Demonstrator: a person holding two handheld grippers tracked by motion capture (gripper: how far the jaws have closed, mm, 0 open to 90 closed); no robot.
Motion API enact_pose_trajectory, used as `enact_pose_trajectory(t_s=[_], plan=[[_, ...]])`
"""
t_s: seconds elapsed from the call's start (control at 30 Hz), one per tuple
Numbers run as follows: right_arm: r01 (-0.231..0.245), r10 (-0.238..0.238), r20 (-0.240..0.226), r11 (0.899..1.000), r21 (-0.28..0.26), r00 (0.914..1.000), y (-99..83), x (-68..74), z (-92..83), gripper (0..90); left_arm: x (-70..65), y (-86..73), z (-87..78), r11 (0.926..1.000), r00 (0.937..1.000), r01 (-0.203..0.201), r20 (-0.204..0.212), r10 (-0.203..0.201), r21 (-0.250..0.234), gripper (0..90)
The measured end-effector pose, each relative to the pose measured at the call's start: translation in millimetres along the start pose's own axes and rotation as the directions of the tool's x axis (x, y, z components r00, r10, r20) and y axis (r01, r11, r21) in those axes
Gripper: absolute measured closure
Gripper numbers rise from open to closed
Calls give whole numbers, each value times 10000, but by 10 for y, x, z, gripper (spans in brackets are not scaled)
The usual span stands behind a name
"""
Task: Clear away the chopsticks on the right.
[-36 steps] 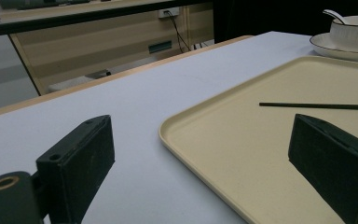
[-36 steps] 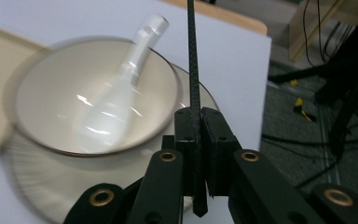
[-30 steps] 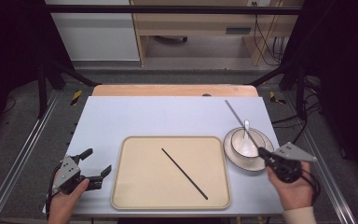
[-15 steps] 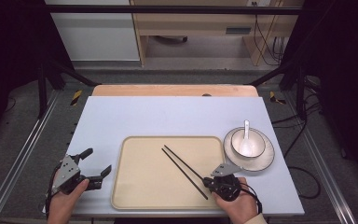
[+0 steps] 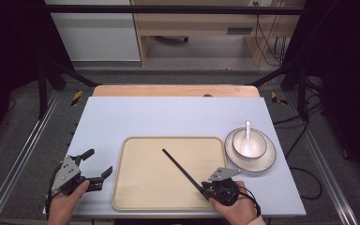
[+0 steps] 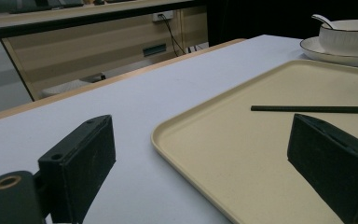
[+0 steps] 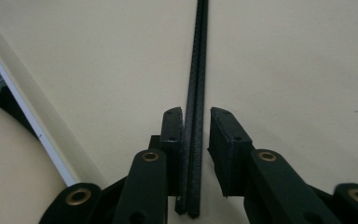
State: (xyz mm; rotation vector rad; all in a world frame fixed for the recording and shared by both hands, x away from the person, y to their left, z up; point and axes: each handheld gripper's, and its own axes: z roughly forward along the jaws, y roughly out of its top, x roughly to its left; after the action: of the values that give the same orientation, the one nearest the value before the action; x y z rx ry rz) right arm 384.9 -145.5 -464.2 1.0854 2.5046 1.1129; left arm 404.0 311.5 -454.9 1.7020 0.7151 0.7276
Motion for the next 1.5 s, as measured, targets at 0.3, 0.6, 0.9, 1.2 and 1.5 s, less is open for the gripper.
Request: enact_pose_trajectory(t_s=[0.3,0.6,0.9,1.2,1.5], plan=[[140,-19,1667,9973,-719,9860,-72,-92,-122,359,-347,223,186,9984,9834,-98,1812,-6,564,108],[465,-75,2069,9818,-1843,9783,-75,-169,-294,82,-890,515,598,9893,9671,-632,2527,282,1316,190],[-124,566,2046,9774,-2110,9772,-190,-343,-465,108,-1117,617,1264,9571,9729,-592,2311,-83,2837,451],[508,405,3062,9573,-2846,9511,-293,-380,-637,120,-1123,457,1449,9150,9606,-1057,2779,-72,3894,831],[693,301,3213,9534,-2935,9465,-357,-362,-623,133,-1078,459,1528,8960,9596,-1076,2807,-198,4308,900]])
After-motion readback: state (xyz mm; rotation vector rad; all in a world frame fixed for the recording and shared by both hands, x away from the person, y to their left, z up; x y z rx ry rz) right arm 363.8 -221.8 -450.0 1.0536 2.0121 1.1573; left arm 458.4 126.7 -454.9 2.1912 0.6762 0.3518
